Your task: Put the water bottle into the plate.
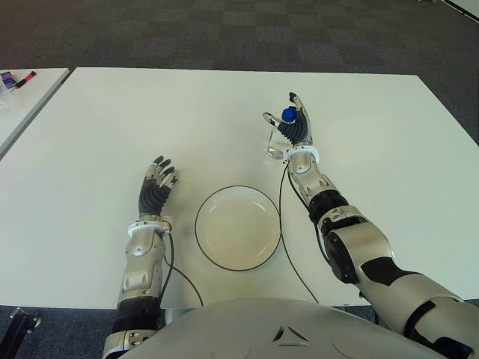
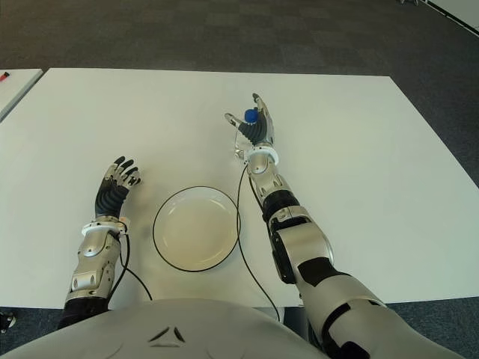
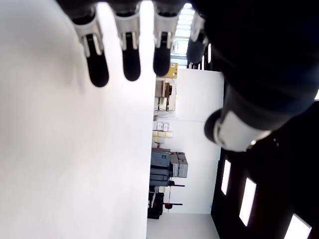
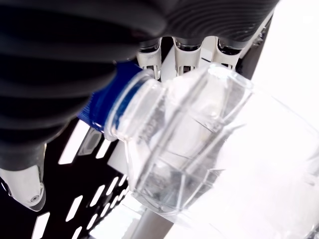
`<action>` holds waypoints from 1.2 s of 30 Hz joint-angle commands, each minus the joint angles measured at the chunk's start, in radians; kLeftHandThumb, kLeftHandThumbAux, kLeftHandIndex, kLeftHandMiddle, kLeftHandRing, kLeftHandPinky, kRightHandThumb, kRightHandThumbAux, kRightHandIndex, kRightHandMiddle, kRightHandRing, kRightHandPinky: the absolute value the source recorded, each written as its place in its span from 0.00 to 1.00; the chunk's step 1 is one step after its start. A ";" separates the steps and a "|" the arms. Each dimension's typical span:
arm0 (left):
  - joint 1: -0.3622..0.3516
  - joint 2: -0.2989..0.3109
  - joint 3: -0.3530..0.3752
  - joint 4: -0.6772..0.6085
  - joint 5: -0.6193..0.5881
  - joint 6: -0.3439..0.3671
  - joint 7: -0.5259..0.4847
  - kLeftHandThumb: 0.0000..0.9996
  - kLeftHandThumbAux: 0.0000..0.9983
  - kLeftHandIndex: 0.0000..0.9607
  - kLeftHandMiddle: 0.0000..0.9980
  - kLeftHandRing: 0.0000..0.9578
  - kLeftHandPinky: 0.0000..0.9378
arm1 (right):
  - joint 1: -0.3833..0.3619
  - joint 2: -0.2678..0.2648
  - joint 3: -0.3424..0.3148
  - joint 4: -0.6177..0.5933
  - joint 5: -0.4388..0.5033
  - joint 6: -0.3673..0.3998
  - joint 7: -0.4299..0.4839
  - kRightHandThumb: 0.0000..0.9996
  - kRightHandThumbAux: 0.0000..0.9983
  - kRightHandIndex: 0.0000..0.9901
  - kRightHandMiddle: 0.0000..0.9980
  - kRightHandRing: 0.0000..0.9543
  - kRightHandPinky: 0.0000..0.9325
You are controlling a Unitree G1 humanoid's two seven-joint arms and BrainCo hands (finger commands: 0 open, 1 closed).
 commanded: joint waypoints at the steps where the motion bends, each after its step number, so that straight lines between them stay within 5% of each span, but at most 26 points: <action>1: 0.006 0.000 0.004 -0.002 0.005 0.018 0.007 0.43 0.68 0.11 0.14 0.16 0.22 | 0.014 0.008 -0.001 0.029 0.007 -0.015 -0.003 0.33 0.54 0.03 0.13 0.17 0.24; 36: -0.003 -0.002 0.007 0.014 0.005 0.007 0.004 0.40 0.69 0.12 0.14 0.16 0.22 | 0.014 0.002 0.012 0.086 0.004 -0.033 -0.002 0.36 0.54 0.04 0.15 0.19 0.25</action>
